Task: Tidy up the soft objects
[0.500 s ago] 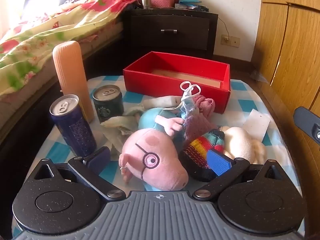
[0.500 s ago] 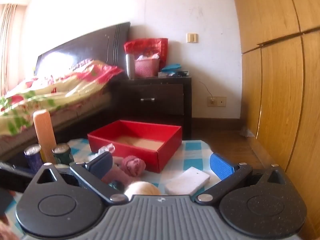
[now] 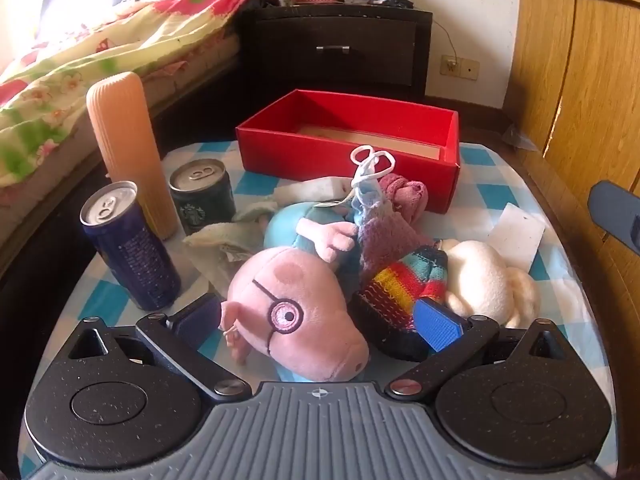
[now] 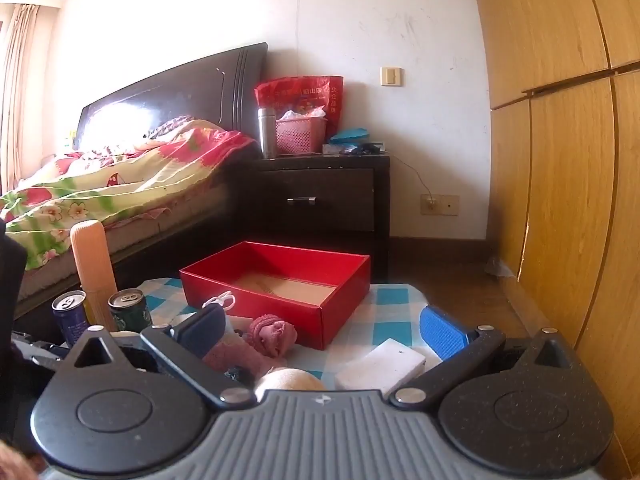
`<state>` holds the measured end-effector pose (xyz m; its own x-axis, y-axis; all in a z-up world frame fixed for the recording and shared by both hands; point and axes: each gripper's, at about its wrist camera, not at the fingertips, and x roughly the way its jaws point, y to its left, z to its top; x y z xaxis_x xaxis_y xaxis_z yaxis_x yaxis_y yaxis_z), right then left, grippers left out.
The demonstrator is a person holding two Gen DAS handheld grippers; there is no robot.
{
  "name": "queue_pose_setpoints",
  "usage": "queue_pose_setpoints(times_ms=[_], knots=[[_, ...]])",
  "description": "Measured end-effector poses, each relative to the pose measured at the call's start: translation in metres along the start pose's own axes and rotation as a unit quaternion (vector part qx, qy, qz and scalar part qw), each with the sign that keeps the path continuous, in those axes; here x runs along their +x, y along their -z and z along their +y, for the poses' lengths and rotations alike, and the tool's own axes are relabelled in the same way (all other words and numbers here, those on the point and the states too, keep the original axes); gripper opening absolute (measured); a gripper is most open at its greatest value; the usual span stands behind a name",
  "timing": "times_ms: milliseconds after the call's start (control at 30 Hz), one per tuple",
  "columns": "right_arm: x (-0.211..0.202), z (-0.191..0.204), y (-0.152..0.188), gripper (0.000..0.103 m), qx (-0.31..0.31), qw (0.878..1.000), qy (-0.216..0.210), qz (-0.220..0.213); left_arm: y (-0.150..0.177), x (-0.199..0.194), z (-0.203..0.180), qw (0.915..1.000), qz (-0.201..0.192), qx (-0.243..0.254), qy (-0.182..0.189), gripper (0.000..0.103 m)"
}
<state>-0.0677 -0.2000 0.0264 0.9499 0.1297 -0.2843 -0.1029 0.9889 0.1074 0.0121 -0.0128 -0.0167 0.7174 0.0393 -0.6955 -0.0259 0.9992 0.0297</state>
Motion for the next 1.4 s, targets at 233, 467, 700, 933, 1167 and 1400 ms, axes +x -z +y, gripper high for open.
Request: queue_pose_setpoints(times_ms=[233, 467, 700, 933, 1167, 1400], knots=[[0.014, 0.008, 0.007, 0.085, -0.014, 0.999, 0.018, 0.037, -0.003, -0.001, 0.01, 0.9997, -0.002, -0.024, -0.008, 0.098], [0.024, 0.01, 0.013, 0.085, -0.031, 0.996, 0.05, 0.061, -0.002, -0.004, 0.011, 0.9995, -0.005, -0.03, -0.007, 0.098], [0.03, 0.007, 0.013, 0.085, -0.019, 0.995, 0.051, 0.08, -0.002, -0.004, 0.007, 0.9997, -0.005, -0.025, -0.006, 0.098], [0.032, 0.008, 0.013, 0.085, -0.018, 0.995, 0.049, 0.086, -0.002, -0.003, 0.007, 0.9997, -0.001, -0.025, -0.006, 0.098], [0.033, 0.008, 0.014, 0.085, -0.019, 0.995, 0.048, 0.087, -0.001, -0.002, 0.007, 0.9997, -0.001, -0.023, -0.005, 0.098], [0.035, 0.008, 0.015, 0.085, -0.018, 0.994, 0.046, 0.093, -0.001, -0.003, 0.007, 0.9997, 0.001, -0.023, -0.004, 0.098]])
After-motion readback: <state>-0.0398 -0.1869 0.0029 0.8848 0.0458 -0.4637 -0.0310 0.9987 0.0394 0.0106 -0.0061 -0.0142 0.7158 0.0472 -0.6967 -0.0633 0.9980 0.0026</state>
